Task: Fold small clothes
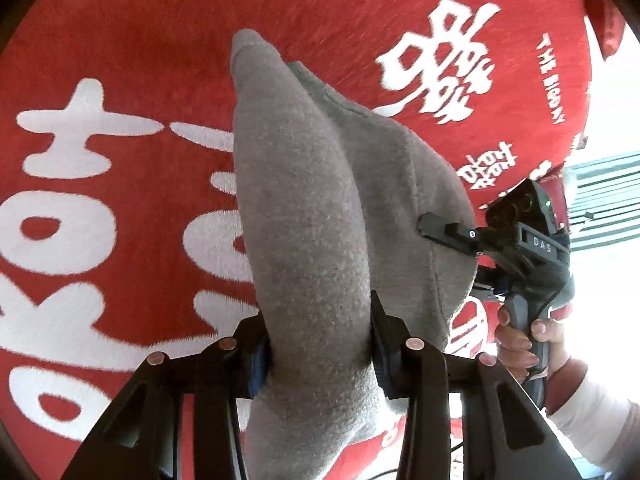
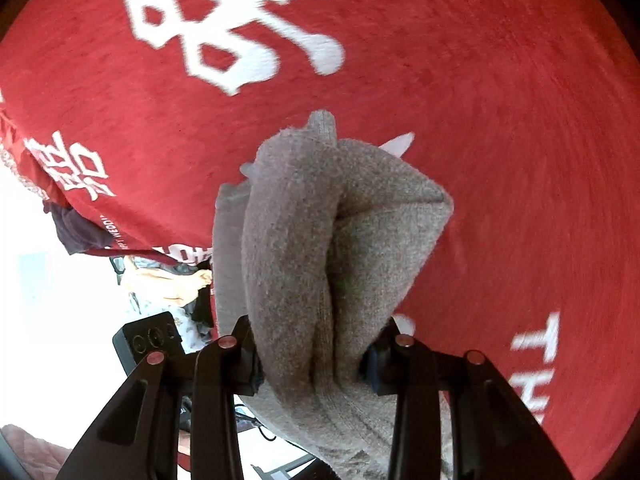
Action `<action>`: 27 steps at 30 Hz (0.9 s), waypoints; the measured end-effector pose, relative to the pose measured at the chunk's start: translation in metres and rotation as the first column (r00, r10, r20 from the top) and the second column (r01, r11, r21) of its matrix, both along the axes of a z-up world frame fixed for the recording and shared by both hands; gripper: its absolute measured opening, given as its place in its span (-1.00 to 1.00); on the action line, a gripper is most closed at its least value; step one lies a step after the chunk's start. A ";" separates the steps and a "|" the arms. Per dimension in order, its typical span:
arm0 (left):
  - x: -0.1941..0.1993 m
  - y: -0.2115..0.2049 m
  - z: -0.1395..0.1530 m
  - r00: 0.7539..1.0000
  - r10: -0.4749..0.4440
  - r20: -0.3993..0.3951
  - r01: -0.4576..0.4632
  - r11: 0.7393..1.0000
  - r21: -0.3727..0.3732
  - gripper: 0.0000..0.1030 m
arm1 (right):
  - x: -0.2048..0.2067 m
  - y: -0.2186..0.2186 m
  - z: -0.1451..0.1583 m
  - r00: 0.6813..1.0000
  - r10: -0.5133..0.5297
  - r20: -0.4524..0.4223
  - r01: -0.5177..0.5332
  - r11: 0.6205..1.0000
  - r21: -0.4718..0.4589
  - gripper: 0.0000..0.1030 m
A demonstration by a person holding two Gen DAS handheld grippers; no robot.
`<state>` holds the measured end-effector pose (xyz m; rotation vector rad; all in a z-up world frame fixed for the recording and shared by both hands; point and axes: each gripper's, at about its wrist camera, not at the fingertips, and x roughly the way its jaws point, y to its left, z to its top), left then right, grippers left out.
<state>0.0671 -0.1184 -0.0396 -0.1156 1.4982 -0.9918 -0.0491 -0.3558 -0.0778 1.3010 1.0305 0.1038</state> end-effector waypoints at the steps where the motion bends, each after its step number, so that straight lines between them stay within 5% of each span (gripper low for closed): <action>1: -0.001 0.008 0.007 1.000 -0.001 0.005 0.001 1.000 -0.010 -0.18 | -0.002 0.005 0.004 1.000 -0.004 0.004 0.004 1.000 0.005 -0.21; 14: -0.021 0.121 0.050 1.000 -0.003 0.026 0.002 1.000 0.022 -0.18 | -0.019 0.103 0.029 0.998 0.064 0.001 -0.064 0.994 0.089 -0.21; 22: -0.004 0.176 0.012 0.998 0.054 0.044 -0.058 0.993 0.107 -0.18 | 0.015 0.151 -0.005 0.990 0.139 -0.029 -0.136 0.988 0.078 -0.21; 27: 0.005 0.183 -0.023 0.994 0.041 0.098 -0.062 0.974 0.218 -0.17 | 0.037 0.159 -0.031 0.966 0.212 -0.150 -0.226 0.971 -0.078 -0.19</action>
